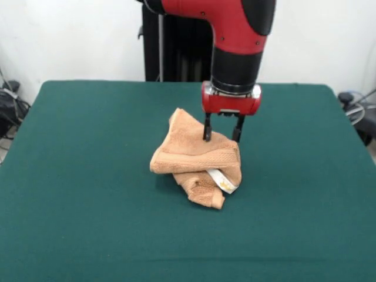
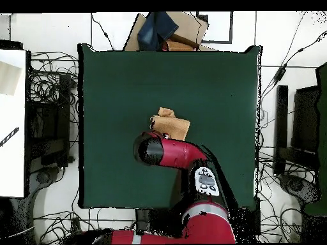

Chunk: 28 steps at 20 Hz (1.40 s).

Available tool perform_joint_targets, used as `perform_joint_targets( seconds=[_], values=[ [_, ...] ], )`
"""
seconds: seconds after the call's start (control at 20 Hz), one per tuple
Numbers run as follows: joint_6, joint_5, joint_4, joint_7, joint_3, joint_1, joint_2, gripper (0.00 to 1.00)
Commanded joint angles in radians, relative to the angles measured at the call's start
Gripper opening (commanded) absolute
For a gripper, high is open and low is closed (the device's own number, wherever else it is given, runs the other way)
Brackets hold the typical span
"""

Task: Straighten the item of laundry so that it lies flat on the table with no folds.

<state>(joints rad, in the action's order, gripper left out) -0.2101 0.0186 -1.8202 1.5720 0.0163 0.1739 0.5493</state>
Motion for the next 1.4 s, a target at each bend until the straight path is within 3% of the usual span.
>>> perform_joint_targets(
  seconds=[0.05,0.45,1.4],
  values=[
    [-0.007,-0.009,0.109,0.204,0.128,-0.136,-0.05,1.0],
    [-0.161,-0.003,0.076,0.15,0.173,-0.153,0.084,1.0],
    [-0.062,0.048,0.055,0.088,0.073,-0.025,0.05,1.0]
  ],
)
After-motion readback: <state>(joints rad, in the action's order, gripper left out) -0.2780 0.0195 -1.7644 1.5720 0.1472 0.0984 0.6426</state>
